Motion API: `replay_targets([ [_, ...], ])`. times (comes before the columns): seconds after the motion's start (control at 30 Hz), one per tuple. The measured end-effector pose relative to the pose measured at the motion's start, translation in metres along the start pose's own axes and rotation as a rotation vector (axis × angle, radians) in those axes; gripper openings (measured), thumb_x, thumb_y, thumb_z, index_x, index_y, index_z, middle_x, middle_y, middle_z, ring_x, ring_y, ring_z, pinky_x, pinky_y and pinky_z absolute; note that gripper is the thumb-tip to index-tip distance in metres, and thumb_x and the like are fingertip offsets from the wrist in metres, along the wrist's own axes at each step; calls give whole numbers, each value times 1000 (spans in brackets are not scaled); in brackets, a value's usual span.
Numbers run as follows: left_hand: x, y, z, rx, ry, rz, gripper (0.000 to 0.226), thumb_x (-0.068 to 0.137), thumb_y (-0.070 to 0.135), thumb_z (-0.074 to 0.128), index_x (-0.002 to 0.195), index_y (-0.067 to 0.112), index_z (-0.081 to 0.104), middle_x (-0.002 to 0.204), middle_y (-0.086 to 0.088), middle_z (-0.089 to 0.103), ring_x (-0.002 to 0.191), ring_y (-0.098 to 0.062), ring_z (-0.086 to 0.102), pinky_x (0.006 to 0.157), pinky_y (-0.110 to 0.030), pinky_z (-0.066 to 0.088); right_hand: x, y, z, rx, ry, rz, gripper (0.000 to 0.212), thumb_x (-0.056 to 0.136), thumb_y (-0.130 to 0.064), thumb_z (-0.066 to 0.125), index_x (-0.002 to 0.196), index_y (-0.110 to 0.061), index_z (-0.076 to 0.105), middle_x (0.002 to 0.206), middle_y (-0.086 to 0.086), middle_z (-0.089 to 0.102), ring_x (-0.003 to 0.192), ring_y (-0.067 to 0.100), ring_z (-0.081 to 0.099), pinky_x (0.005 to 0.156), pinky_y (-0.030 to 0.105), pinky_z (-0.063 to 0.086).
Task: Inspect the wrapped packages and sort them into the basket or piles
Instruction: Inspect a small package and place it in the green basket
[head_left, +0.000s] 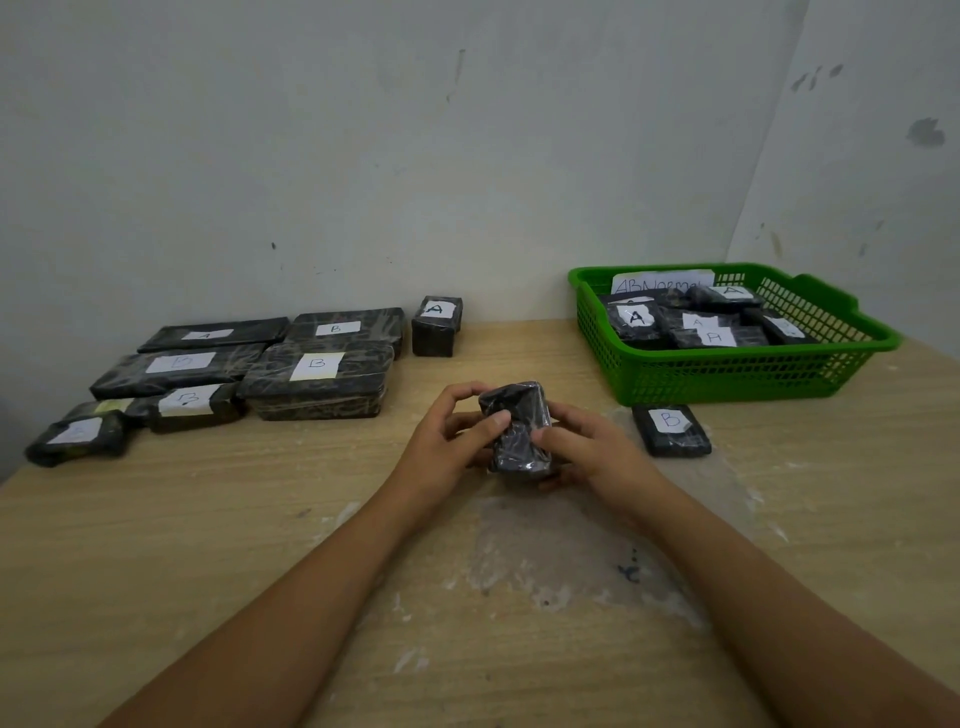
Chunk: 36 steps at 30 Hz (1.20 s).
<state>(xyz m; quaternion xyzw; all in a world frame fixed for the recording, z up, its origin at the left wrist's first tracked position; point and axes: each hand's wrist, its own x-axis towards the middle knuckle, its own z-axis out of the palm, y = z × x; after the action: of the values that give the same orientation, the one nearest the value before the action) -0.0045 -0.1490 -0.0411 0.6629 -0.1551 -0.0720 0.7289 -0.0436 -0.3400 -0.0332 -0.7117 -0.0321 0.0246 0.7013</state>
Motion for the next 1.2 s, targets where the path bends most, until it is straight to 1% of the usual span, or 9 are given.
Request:
replay_targets([
  [0.23,0,2,3,26,36,27,27,92,11,74,112,24,61,100,-12,73,85,-20,74,77,-31,61,0,1,6,-86,55,-32,43,94,-19,72,135,-21,61,107,7,75,91,15,76,68,29,61],
  [0.37,-2,4,3,87,32,54,27,90,16,75,110,26,59,108,-11,69,81,-12,74,72,-25,59,-1,-2,5,-22,13,-55,33,95,-9,68,127,-17,69,102,4,78,87,13,75,65,22,57],
  [0.53,-5,4,-2,108,-54,58,42,85,38,72,126,32,67,121,-16,64,103,-23,74,91,-37,61,-3,-7,-2,39,-19,-84,33,94,-4,65,122,-20,73,108,4,79,101,18,73,86,27,58],
  [0.7,-6,1,-1,190,-13,119,30,90,27,74,120,28,71,114,-12,66,98,-23,75,91,-38,61,-4,-5,-3,-101,-16,-98,32,97,-19,67,128,-29,71,116,-7,77,112,11,70,98,30,53],
  [0.87,-5,2,4,206,89,142,19,93,18,73,110,28,70,99,-2,67,86,-18,76,83,-34,63,-7,-5,5,-247,27,-146,57,82,-46,79,136,-45,62,123,-21,71,115,-2,65,95,19,52],
  [0.97,-6,2,7,191,119,124,19,87,31,77,105,34,70,96,-1,67,84,-18,76,79,-30,62,-6,-5,6,-38,41,-55,43,86,-29,81,128,-35,70,113,-4,77,101,12,72,75,25,57],
  [1.03,-6,0,6,233,103,113,30,79,46,77,107,40,68,100,-1,68,87,-17,75,78,-30,61,-6,-5,2,11,20,3,42,79,-30,82,121,-33,74,106,5,78,89,18,72,60,26,49],
  [1.13,-8,1,4,220,27,111,50,76,49,77,123,42,63,113,-3,67,94,-11,75,78,-26,59,-7,-9,-5,14,2,21,44,71,-32,78,115,-31,77,102,8,78,83,18,71,54,24,43],
  [1.2,-10,4,4,178,13,119,59,77,43,78,133,36,61,120,0,68,96,-9,74,79,-23,58,-6,-11,-7,52,-25,22,43,72,-23,79,116,-25,78,104,11,78,88,24,74,61,25,50],
])
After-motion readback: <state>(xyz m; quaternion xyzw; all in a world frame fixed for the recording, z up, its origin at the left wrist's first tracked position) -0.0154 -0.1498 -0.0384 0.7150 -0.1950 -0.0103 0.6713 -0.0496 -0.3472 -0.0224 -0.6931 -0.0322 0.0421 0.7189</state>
